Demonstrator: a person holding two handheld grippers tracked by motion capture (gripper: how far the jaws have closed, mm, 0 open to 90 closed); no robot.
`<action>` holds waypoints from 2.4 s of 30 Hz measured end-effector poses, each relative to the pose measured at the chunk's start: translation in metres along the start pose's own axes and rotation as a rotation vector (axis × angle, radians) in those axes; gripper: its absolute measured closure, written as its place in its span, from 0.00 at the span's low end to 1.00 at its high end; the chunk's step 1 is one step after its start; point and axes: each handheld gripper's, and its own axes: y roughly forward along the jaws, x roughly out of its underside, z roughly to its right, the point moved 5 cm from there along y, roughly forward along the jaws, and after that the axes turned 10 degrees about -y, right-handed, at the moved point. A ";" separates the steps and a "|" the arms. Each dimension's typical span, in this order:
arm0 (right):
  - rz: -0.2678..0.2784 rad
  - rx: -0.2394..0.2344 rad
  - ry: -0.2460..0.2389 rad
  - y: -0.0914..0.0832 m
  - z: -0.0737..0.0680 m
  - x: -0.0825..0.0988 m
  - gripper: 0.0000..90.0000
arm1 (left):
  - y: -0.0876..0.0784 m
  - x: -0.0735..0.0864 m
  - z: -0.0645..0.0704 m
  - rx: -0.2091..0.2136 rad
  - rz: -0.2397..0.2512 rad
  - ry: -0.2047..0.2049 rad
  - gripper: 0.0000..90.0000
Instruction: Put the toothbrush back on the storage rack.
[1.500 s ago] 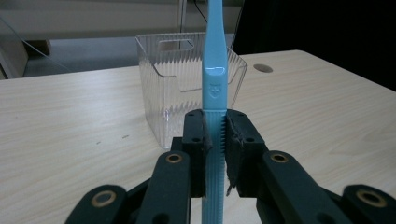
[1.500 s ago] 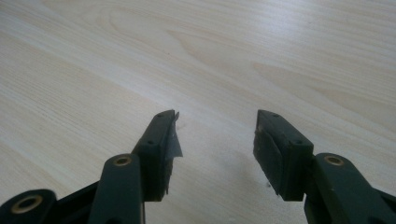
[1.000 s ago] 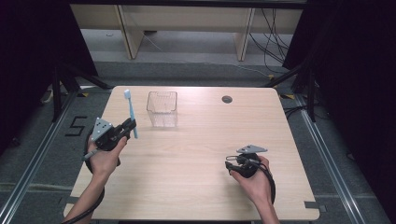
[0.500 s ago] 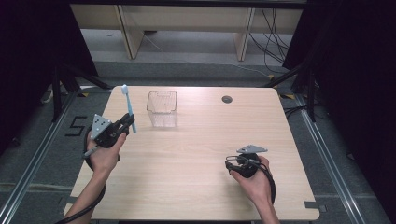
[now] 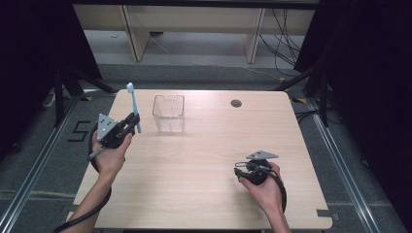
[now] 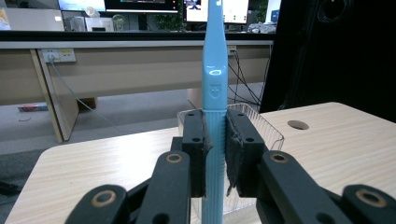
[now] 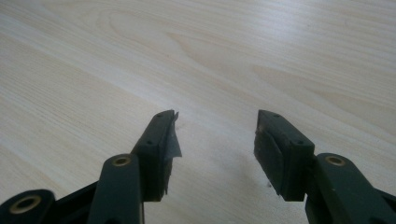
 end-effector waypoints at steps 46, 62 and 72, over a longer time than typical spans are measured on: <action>0.006 0.004 0.000 -0.001 0.002 0.001 0.54 | 0.028 -0.023 0.009 0.009 0.055 0.002 0.87; 0.004 0.000 0.002 0.001 0.001 0.001 0.54 | 0.037 -0.022 0.007 0.020 0.065 -0.004 0.87; 0.008 0.005 0.003 0.002 0.001 0.001 0.54 | 0.043 -0.022 0.005 0.026 0.066 -0.006 0.87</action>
